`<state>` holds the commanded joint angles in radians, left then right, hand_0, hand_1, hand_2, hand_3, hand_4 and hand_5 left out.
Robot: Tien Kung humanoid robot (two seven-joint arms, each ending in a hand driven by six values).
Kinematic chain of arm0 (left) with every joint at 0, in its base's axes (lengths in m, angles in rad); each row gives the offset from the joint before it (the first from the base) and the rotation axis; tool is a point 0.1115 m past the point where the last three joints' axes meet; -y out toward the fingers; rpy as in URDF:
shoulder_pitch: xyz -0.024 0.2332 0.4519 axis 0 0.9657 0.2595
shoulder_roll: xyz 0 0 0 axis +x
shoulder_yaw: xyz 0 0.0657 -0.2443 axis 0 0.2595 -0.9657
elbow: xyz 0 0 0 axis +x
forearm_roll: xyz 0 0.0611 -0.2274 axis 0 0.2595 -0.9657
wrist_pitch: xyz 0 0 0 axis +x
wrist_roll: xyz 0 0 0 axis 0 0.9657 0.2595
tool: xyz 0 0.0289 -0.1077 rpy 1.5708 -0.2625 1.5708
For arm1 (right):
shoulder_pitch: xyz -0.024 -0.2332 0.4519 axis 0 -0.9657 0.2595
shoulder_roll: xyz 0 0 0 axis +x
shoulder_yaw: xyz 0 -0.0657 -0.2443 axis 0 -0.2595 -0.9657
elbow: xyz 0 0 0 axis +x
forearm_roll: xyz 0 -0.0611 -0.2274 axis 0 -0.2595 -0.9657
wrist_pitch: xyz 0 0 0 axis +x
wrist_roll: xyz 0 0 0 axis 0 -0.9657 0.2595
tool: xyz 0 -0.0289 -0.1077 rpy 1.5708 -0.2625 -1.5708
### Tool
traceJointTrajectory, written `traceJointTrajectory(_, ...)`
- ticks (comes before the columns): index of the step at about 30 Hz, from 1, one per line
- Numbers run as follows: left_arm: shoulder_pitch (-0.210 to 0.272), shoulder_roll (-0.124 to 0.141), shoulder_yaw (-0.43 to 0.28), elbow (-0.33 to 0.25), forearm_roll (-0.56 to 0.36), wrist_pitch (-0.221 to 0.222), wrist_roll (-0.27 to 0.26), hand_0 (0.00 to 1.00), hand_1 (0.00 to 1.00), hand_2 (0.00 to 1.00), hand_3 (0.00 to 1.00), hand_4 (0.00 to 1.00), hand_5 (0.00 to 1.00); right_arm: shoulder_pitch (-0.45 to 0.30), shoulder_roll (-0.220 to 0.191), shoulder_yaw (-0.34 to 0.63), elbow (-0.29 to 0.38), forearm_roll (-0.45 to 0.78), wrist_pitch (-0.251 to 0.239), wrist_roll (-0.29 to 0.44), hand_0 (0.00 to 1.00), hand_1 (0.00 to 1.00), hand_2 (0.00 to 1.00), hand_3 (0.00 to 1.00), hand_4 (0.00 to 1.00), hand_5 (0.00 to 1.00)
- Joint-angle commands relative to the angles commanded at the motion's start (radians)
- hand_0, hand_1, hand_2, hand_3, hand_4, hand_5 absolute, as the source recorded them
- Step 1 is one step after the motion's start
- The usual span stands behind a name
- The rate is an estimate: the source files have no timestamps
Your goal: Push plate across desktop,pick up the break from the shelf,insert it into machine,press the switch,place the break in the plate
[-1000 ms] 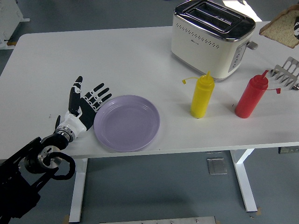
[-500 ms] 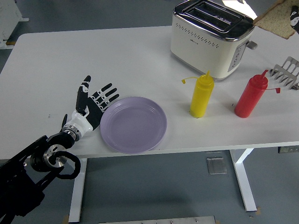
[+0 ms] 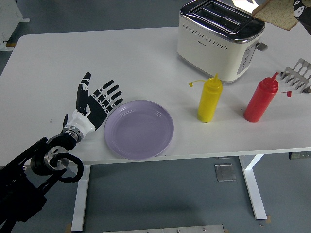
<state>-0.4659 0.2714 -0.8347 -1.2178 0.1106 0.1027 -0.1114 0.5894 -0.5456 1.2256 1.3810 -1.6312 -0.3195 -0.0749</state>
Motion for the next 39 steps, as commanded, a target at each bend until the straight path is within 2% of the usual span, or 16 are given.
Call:
traceJointTrajectory(5, 0.04, 0.022, -0.08, -0.064, 0.0, 0.004, 0.012, 0.865, 0.79, 0.741, 0.723, 0.824, 0.998, 0.056, -0.021, -0.043, 0.019, 0.031, 0.011, -0.051, 0.489, 0.527, 0.454, 0.358, 0.16, 0.002)
traceJointTrajectory(6, 0.05, 0.027, -0.099, -0.079, -0.002, 0.005, 0.015, 0.865, 0.788, 0.744, 0.724, 0.827, 0.998, 0.07, -0.025, -0.052, 0.021, 0.037, 0.014, -0.065, 0.454, 0.513, 0.455, 0.361, 0.157, 0.002)
traceJointTrajectory(10, 0.097, 0.053, -0.186, -0.133, -0.009, 0.007, 0.025, 0.865, 0.788, 0.744, 0.724, 0.827, 0.998, 0.137, -0.034, -0.099, 0.022, 0.066, 0.03, -0.141, 0.454, 0.513, 0.455, 0.361, 0.157, 0.002)
traceJointTrajectory(16, 0.144, 0.077, -0.297, -0.17, -0.008, 0.008, 0.032, 0.862, 0.788, 0.743, 0.724, 0.828, 0.998, 0.242, -0.03, -0.179, -0.004, 0.12, 0.052, -0.253, 0.431, 0.502, 0.458, 0.365, 0.152, 0.002)
traceJointTrajectory(22, 0.168, 0.096, -0.382, -0.189, -0.005, 0.006, 0.037, 0.861, 0.787, 0.74, 0.722, 0.827, 0.998, 0.357, 0.004, -0.267, -0.069, 0.203, 0.053, -0.334, 0.42, 0.493, 0.459, 0.369, 0.143, 0.002)
traceJointTrajectory(29, 0.184, 0.111, -0.431, -0.207, -0.009, 0.001, 0.038, 0.859, 0.785, 0.74, 0.723, 0.827, 0.998, 0.463, 0.062, -0.347, -0.17, 0.255, 0.039, -0.363, 0.414, 0.488, 0.458, 0.372, 0.134, 0.002)
traceJointTrajectory(30, 0.187, 0.113, -0.436, -0.21, -0.014, -0.001, 0.04, 0.854, 0.784, 0.738, 0.719, 0.828, 0.998, 0.477, 0.07, -0.358, -0.185, 0.26, 0.038, -0.366, 0.384, 0.485, 0.465, 0.377, 0.135, 0.002)
traceJointTrajectory(39, 0.204, 0.128, -0.477, -0.241, -0.16, -0.032, 0.077, 0.846, 0.776, 0.726, 0.709, 0.827, 0.998, 0.577, 0.145, -0.448, -0.308, 0.279, 0.038, -0.388, 0.379, 0.485, 0.468, 0.384, 0.119, 0.002)
